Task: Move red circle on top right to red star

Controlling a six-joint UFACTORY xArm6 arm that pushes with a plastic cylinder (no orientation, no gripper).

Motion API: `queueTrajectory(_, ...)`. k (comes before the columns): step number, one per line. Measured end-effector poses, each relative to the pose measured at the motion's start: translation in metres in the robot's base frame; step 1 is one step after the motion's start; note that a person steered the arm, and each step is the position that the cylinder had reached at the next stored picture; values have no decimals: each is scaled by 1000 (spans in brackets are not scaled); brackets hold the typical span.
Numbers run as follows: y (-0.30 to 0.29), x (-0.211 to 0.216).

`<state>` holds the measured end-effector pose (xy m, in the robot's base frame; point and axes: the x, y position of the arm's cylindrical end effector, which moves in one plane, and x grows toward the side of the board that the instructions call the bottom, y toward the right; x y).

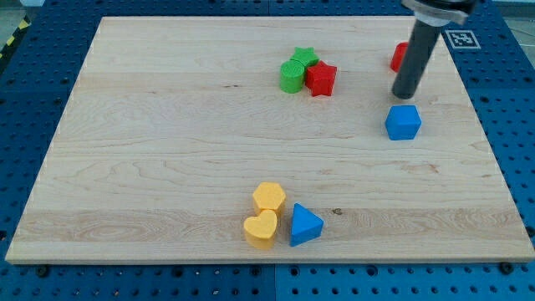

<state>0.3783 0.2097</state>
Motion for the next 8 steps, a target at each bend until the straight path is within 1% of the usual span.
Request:
queueTrajectory(1, 19, -10)
queueTrajectory(3, 31, -70)
queueTrajectory(5, 36, -102)
queueTrajectory(6, 32, -113)
queueTrajectory(7, 23, -110)
queueTrajectory(8, 5, -96)
